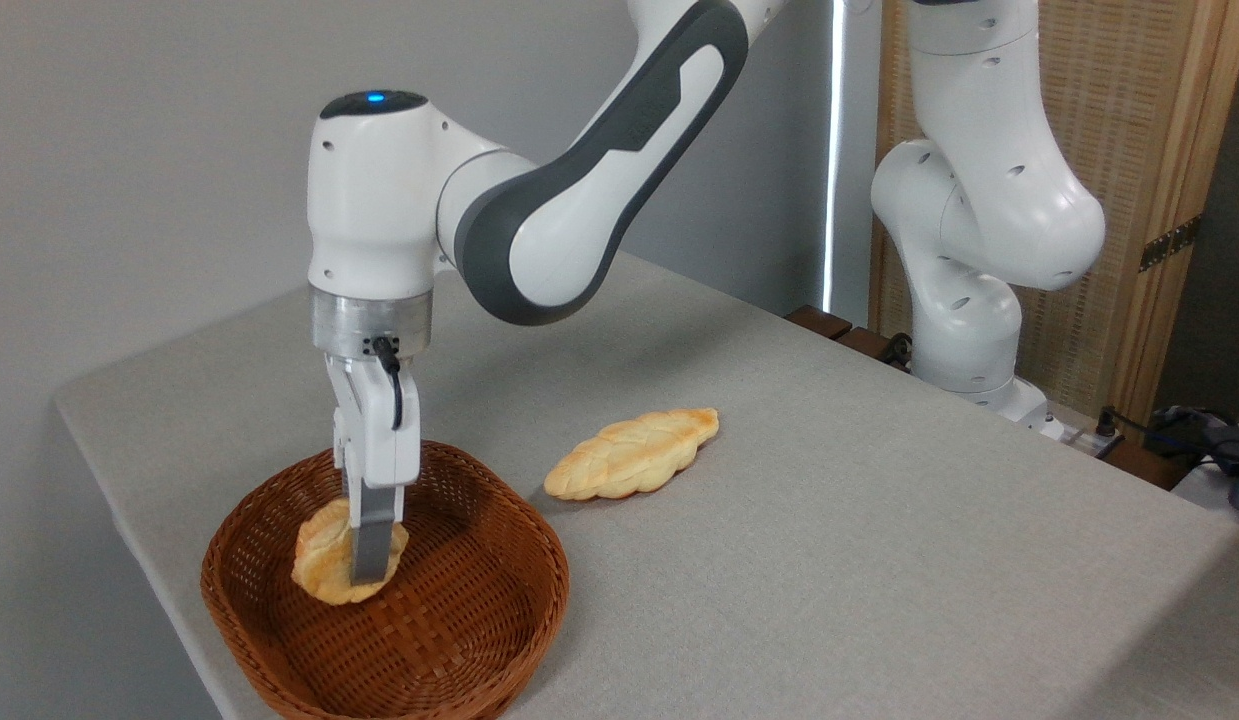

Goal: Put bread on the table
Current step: 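Lift the bun up out of the basket, then carry the bun beside the elongated roll and lower it to the table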

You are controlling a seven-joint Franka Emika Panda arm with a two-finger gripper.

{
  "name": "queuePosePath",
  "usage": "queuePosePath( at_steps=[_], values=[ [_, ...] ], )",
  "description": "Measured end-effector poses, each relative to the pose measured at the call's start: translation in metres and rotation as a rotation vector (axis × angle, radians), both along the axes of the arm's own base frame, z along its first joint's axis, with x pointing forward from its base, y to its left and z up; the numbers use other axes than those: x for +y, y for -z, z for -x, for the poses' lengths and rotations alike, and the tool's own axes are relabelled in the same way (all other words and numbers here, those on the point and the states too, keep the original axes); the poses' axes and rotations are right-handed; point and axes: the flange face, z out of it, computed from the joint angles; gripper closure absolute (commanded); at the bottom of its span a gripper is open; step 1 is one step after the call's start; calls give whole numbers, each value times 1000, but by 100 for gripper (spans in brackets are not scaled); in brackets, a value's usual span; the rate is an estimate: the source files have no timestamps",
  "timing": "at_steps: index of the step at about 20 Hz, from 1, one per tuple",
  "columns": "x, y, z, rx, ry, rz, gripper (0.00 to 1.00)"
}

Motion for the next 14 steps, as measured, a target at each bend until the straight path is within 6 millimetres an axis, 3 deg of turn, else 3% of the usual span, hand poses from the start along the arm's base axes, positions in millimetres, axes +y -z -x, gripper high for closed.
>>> queuePosePath(
  at_steps=[6,10,14],
  values=[
    [6,-52,16,-12,-31,35,70],
    [17,-90,42,65,-99,75,70],
    [28,-108,72,202,-125,80,67]
  ],
)
